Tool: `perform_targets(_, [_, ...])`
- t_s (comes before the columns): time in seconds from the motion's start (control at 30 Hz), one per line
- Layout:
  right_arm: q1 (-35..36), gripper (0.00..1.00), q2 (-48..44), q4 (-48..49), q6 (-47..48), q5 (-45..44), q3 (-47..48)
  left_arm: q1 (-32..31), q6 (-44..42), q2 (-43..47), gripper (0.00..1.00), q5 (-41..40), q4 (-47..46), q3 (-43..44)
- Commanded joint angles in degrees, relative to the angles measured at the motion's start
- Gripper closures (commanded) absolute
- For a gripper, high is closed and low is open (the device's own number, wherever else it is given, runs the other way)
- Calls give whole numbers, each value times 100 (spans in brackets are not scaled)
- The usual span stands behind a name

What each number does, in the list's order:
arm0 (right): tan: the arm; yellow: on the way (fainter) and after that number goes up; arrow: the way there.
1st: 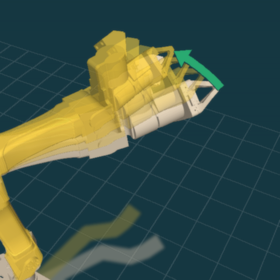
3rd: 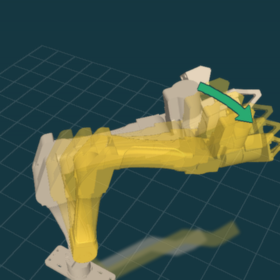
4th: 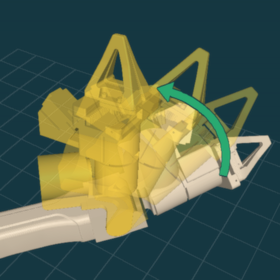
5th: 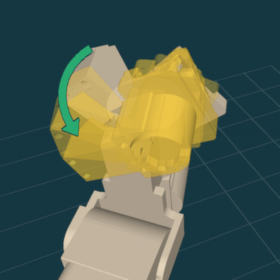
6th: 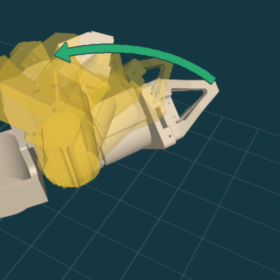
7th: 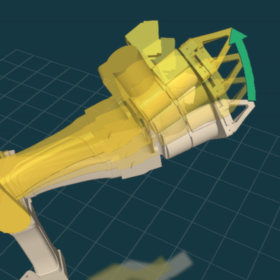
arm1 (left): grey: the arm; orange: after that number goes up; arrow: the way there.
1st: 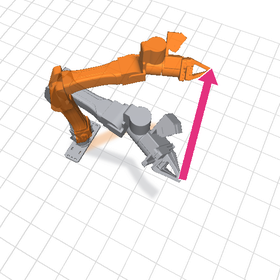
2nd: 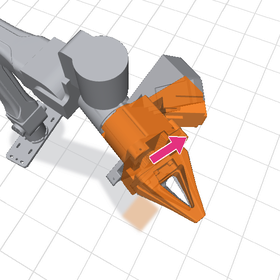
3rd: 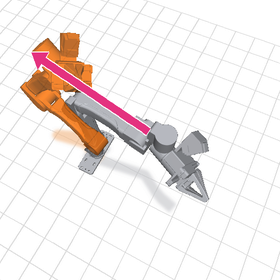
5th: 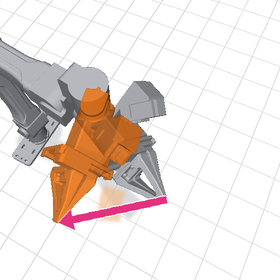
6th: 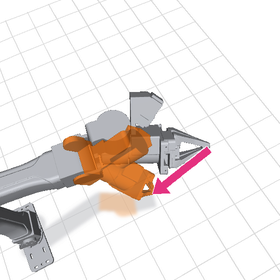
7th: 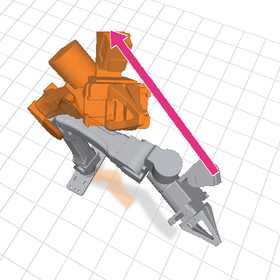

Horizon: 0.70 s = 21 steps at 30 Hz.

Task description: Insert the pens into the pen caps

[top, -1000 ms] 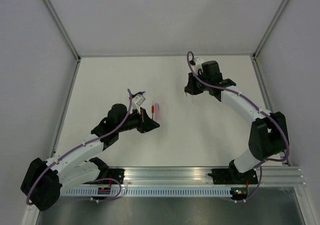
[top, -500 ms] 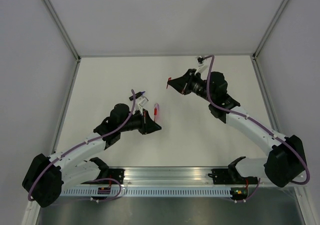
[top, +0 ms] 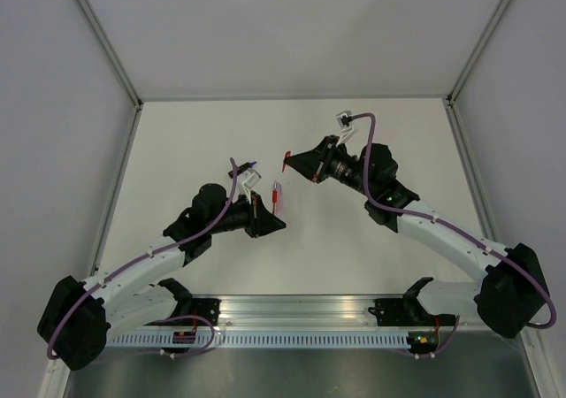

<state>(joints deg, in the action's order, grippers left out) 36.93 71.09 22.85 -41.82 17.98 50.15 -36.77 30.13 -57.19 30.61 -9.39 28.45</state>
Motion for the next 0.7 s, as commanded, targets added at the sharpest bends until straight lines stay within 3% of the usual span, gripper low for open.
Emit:
perform_targets(0.0, [130,100,63,369,-89,-57,-67,-32,-60,103,98,138,-274,91])
perform_targets(0.67, [341,100,441,527,-36,-31,-102,-32,-104,155,98,68,-204,91])
